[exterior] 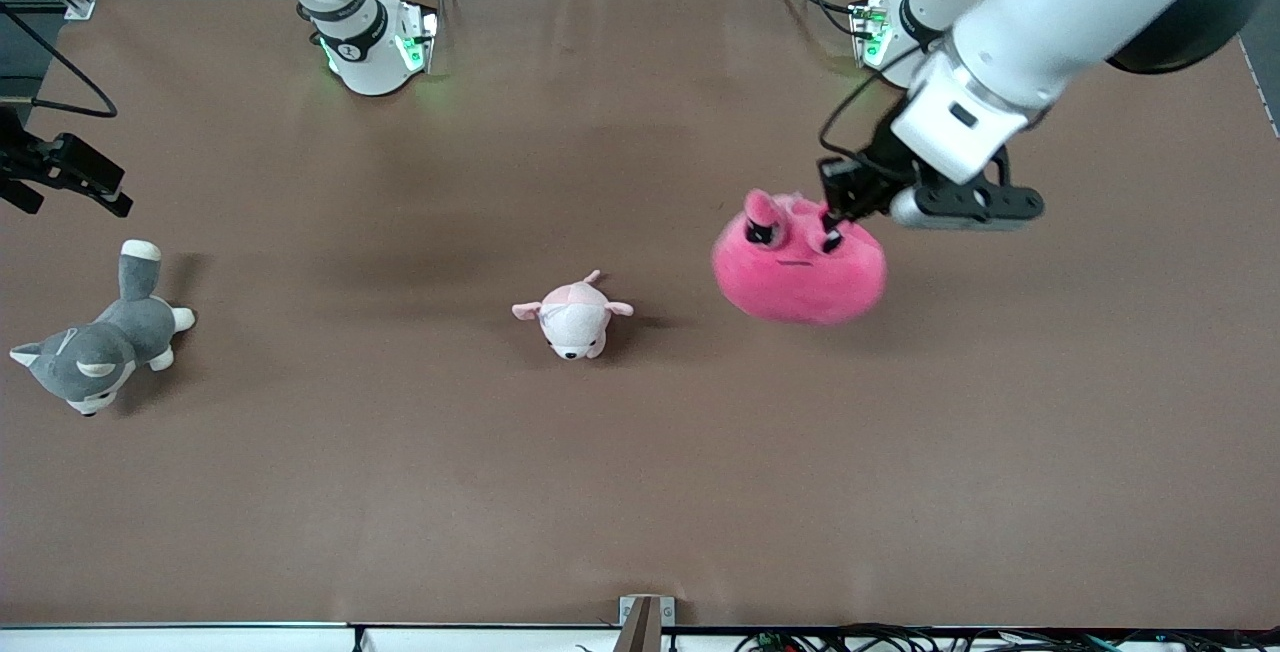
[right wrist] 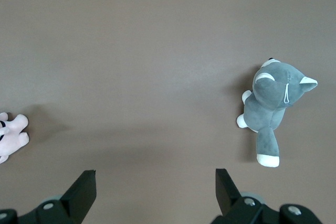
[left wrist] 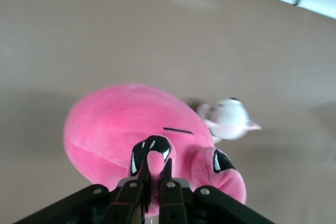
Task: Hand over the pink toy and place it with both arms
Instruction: 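Lift the hot-pink plush and carry it toward the right gripper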
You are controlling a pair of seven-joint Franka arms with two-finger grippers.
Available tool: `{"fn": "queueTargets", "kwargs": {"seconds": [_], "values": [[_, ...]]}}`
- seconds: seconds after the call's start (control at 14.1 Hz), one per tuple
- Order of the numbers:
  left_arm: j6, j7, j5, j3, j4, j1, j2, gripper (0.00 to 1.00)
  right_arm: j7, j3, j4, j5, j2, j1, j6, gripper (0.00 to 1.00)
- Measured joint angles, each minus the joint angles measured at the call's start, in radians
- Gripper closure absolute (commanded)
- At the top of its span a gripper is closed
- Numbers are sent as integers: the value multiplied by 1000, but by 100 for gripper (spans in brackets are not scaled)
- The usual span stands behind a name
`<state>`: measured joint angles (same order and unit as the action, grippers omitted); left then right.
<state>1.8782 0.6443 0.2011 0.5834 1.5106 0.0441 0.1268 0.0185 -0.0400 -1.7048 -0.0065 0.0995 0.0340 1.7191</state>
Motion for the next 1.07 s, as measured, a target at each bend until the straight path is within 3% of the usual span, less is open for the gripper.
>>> {"fn": "queueTargets", "kwargs": {"seconds": [0.36, 1.07], "values": [[64, 279, 9, 26, -91, -160, 62, 99, 0, 2, 8, 0, -12, 0, 1, 0], [561, 567, 9, 25, -123, -451, 239, 99, 0, 13, 19, 63, -81, -28, -51, 0]]}}
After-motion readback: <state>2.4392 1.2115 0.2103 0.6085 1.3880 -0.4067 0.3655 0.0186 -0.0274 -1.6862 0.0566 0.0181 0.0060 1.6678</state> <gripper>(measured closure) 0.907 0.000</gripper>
